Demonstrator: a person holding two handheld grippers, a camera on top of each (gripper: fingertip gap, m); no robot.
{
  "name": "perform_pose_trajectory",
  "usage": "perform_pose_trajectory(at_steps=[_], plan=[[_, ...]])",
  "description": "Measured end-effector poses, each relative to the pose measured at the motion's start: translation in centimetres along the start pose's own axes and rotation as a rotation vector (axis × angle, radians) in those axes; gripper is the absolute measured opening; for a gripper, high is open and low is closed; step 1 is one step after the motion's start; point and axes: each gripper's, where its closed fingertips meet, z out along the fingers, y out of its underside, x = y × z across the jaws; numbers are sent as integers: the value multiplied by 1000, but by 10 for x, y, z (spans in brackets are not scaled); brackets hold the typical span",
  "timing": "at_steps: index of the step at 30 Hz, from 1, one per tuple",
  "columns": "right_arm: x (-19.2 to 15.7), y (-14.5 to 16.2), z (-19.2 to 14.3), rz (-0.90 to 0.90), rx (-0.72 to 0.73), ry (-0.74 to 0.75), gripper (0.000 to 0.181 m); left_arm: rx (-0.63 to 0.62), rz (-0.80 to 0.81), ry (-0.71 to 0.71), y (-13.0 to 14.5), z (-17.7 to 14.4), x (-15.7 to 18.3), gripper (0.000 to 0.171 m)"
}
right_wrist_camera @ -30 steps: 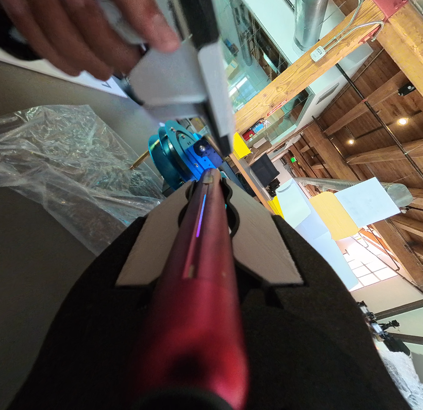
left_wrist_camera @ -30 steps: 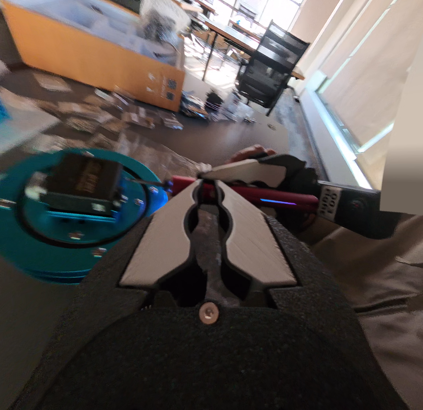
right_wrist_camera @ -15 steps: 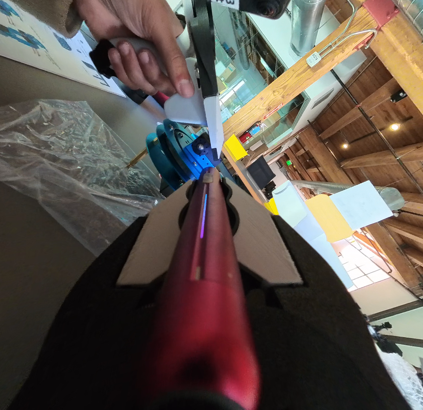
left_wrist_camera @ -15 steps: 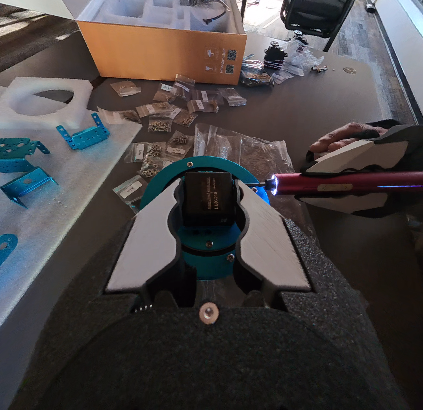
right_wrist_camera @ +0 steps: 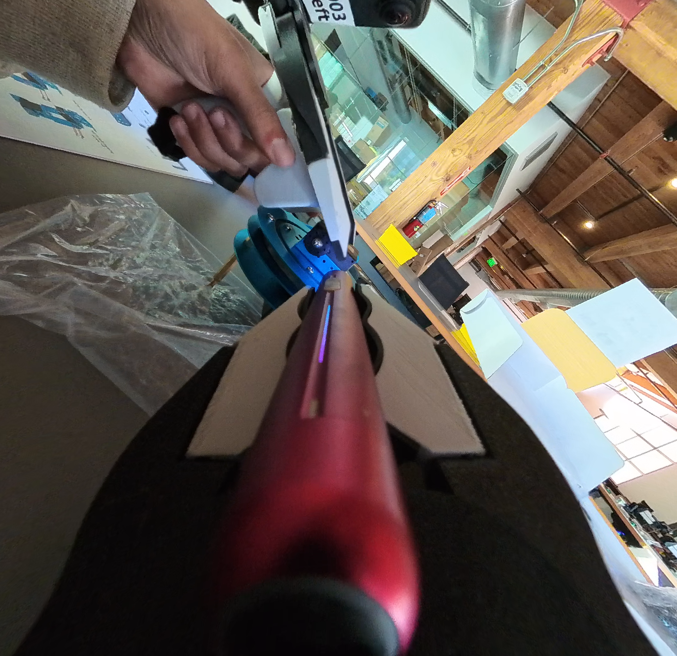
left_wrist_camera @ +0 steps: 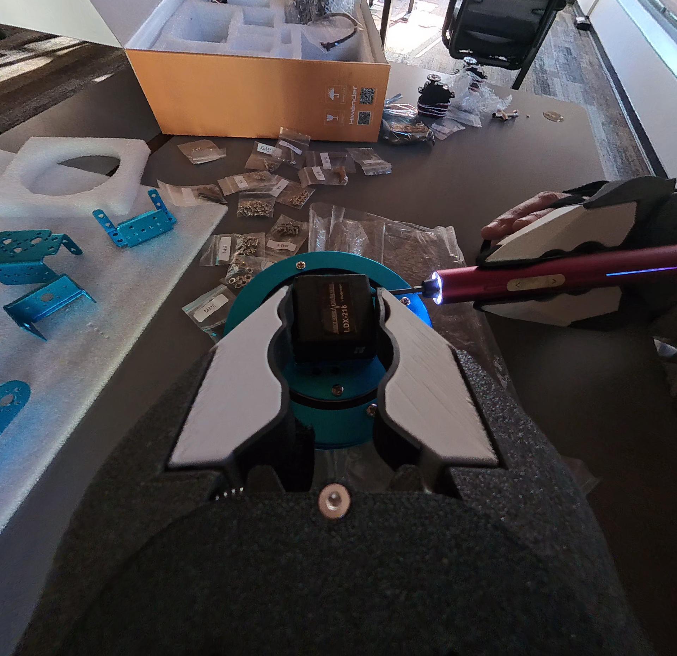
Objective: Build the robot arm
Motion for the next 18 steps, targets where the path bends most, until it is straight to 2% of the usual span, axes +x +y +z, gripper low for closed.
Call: perform_pose_trajectory(at_steps=[1,5,8,10,13,18], plan=[[0,1,1,5,-2,0,19,-8,14,9,0,-1,2,46],[0,1,2,1,-1,-4,19,-13,132,75,-10,-9,27,75],[1,2,2,-6,0,-6,19,-32,264,170,-14,-8,61,59],[1,2,2,-7,-1,-6,20,-58,263,238,-12,-2,73,54],[0,2,2,-15,-2,-4,20,-68,179,302,-11,8,74,49],[1,4,2,-16,-7,-4,20,-65,183,315,-10,14,76,46]])
